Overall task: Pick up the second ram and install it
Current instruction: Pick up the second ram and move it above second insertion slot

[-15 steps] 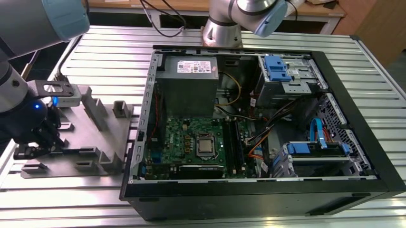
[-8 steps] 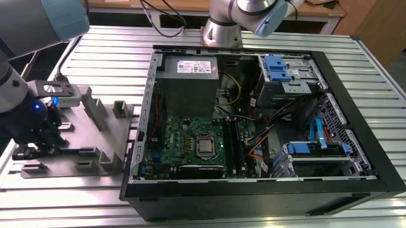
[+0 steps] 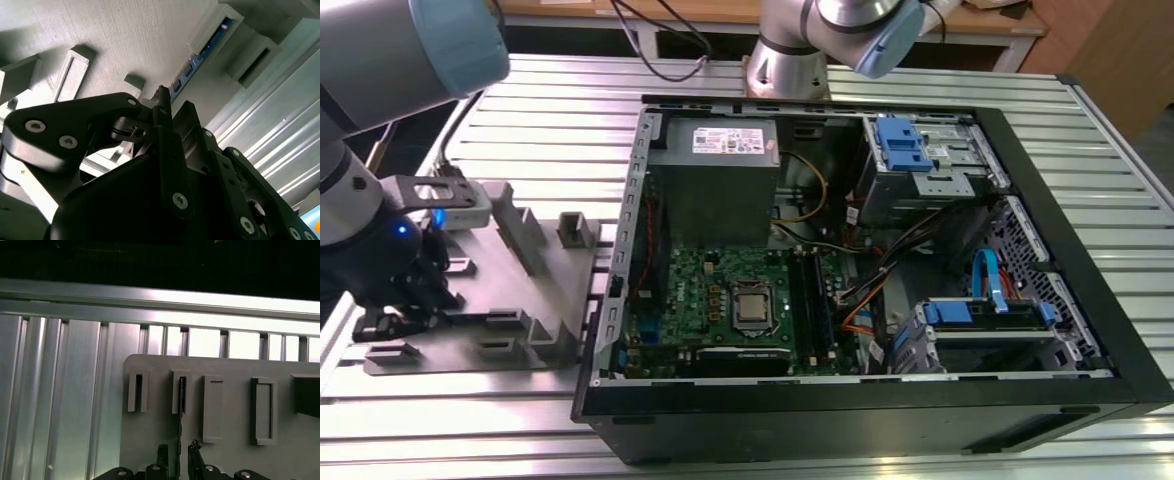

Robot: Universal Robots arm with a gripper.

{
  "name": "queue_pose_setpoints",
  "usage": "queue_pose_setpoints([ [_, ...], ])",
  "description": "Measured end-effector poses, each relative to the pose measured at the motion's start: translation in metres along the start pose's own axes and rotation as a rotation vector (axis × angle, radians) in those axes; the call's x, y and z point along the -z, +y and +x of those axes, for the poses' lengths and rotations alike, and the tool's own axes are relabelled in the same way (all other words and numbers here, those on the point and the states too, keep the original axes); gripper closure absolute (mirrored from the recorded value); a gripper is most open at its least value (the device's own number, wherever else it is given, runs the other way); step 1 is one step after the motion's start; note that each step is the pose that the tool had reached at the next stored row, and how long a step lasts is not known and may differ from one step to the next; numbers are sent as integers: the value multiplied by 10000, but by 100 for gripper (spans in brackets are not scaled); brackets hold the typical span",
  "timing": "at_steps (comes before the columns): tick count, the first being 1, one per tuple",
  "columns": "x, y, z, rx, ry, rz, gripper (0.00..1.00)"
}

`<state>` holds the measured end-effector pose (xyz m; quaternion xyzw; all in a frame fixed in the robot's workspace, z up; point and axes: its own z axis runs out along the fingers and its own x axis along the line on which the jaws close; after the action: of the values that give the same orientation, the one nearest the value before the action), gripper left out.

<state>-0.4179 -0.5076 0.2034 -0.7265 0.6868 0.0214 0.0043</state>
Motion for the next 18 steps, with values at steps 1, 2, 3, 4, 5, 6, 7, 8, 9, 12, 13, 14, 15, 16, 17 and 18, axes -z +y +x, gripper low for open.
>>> queue_pose_setpoints([
  [1, -9, 1, 0, 37, 2, -2, 73],
  [2, -17, 4, 0, 67, 3, -3, 73],
  [3, -27, 6, -1, 98, 3, -4, 73],
  [4, -36, 6, -2, 128, 3, -4, 73],
  [5, -43, 6, -2, 152, 4, -5, 73],
  [6, -45, 7, -4, 162, 5, -8, 73],
  [7, -48, 9, -9, 163, 5, -7, 73],
  [8, -50, 9, -13, 165, 5, -6, 73],
  [9, -51, 8, -16, 166, 4, -6, 73],
  [12, -52, 7, -23, 167, 4, -5, 73],
  [13, -52, 8, -24, 167, 4, -5, 73],
  [14, -51, 8, -24, 166, 4, -7, 73],
  [15, -51, 8, -25, 166, 5, -7, 73],
  [16, -51, 8, -25, 167, 4, -6, 73],
  [17, -51, 7, -25, 166, 4, -6, 73],
  [18, -51, 8, -25, 166, 5, -7, 73],
])
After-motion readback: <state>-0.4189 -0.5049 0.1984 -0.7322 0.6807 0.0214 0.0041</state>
